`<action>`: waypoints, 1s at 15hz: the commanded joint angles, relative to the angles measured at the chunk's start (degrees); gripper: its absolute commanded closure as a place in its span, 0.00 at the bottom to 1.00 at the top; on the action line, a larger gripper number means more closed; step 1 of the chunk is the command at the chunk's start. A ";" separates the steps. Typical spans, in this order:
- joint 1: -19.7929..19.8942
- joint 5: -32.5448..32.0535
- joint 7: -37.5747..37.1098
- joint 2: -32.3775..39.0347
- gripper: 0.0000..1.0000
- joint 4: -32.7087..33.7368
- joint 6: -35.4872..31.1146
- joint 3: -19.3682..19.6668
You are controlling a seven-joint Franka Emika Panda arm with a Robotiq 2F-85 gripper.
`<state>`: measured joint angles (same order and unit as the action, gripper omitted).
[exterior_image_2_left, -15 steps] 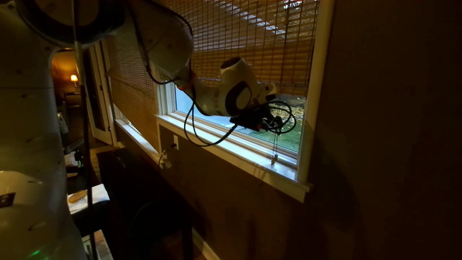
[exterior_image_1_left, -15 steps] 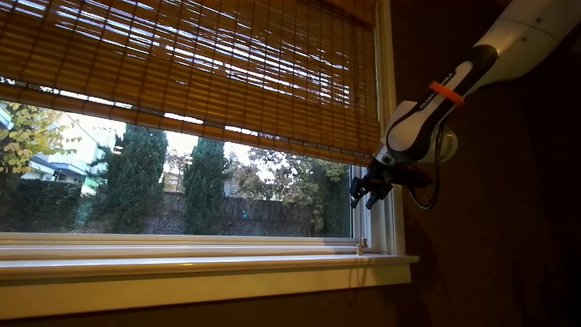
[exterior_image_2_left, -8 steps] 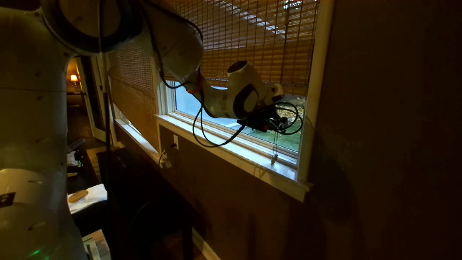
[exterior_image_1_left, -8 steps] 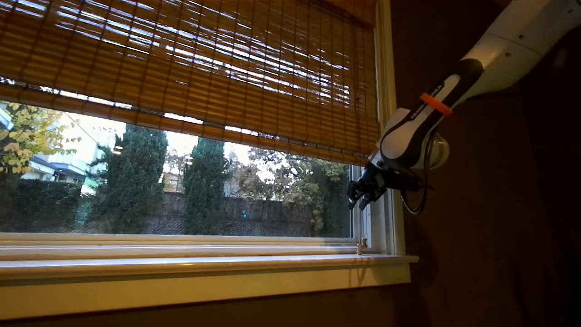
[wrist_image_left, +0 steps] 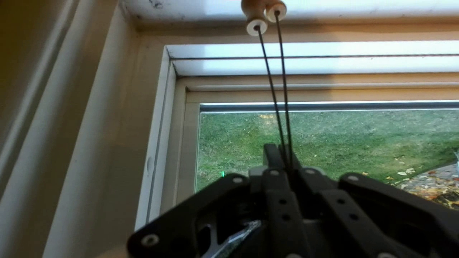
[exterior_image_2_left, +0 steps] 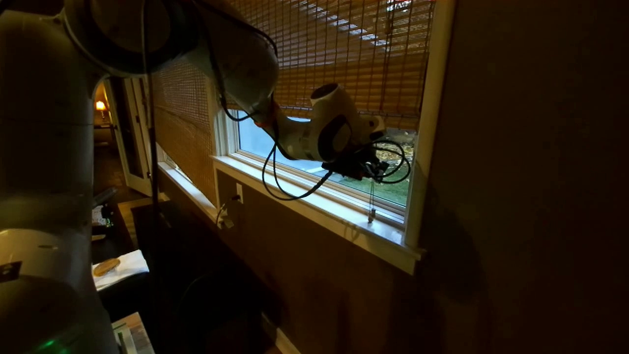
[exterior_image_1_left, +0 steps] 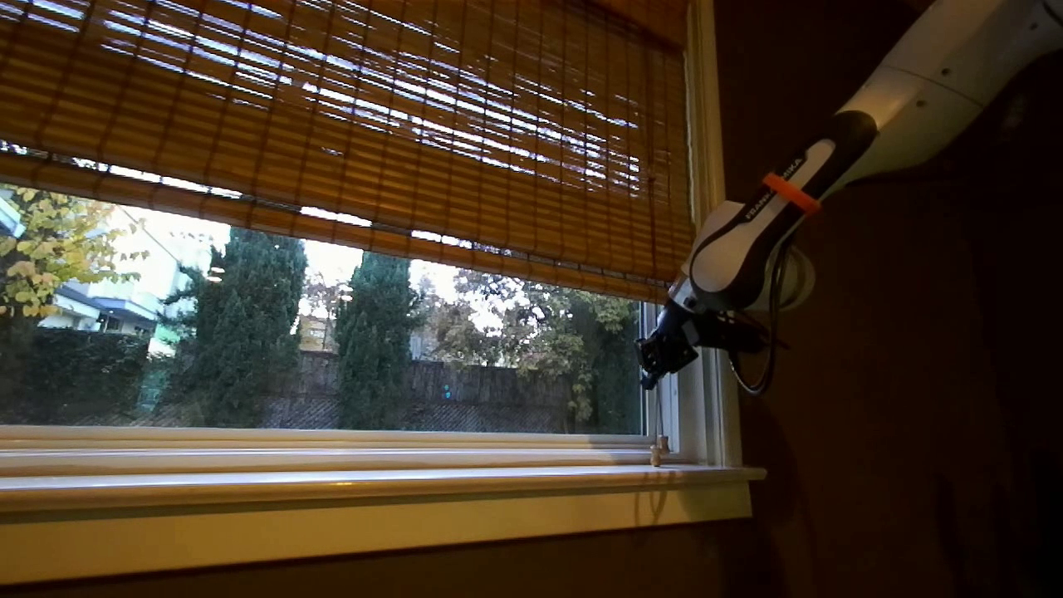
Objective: Drop the blinds
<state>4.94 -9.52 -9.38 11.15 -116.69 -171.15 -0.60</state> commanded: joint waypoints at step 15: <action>-1.31 -1.31 -2.12 -1.28 0.92 1.59 10.19 0.73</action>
<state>4.34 -9.55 -9.61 10.74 -115.59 -163.43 -0.49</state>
